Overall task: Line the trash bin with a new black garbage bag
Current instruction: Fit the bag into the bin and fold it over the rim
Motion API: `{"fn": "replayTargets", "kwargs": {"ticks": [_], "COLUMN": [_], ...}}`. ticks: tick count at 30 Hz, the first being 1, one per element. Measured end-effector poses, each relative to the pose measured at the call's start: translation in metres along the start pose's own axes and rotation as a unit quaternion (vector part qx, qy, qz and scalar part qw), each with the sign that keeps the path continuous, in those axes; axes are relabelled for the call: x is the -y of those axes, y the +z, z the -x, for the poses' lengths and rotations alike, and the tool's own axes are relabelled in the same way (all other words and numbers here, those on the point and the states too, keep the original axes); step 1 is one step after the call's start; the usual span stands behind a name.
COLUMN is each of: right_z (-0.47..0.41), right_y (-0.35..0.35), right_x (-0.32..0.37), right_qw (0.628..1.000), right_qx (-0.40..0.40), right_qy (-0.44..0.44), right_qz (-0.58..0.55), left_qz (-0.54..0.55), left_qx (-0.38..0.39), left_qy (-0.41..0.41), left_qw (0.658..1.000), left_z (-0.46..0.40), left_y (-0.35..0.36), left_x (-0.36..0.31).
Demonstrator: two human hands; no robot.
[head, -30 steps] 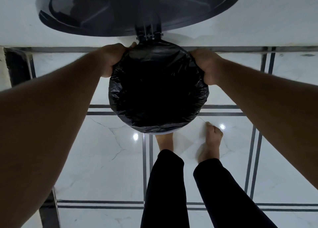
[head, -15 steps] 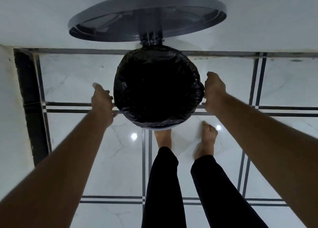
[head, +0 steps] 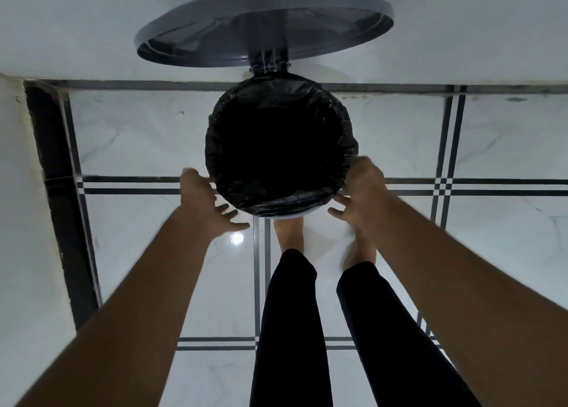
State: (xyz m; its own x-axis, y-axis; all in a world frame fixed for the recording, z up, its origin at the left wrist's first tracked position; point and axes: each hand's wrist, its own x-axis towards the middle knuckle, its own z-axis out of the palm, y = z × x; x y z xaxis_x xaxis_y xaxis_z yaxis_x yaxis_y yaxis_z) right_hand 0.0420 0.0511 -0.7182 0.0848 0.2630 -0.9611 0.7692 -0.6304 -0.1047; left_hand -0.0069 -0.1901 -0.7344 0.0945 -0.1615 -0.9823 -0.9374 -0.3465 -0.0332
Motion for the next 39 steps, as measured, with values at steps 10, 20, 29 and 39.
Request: {"fn": "replayTargets", "kwargs": {"ticks": [10, 20, 29, 39], "right_z": [-0.046, -0.007, -0.020, -0.059], "right_y": [-0.035, -0.023, -0.018, -0.028], "right_x": [-0.068, -0.064, -0.065, -0.052], "right_qw": [0.999, 0.993, 0.988, 0.988], "right_qx": [0.045, 0.071, 0.070, 0.133], "right_qy": [0.005, 0.045, 0.064, 0.081], "right_qz": [0.006, -0.080, -0.125, -0.013], "left_qz": [0.063, 0.172, 0.048, 0.080], "left_qx": [0.057, 0.100, 0.063, 0.162], "left_qy": [0.029, 0.061, 0.033, 0.037], "left_qw": [0.996, 0.978, 0.996, 0.983], "left_z": [-0.025, -0.038, -0.037, -0.052], "left_y": [-0.012, -0.016, 0.003, -0.025], "left_x": [0.084, 0.108, 0.101, 0.113]}}
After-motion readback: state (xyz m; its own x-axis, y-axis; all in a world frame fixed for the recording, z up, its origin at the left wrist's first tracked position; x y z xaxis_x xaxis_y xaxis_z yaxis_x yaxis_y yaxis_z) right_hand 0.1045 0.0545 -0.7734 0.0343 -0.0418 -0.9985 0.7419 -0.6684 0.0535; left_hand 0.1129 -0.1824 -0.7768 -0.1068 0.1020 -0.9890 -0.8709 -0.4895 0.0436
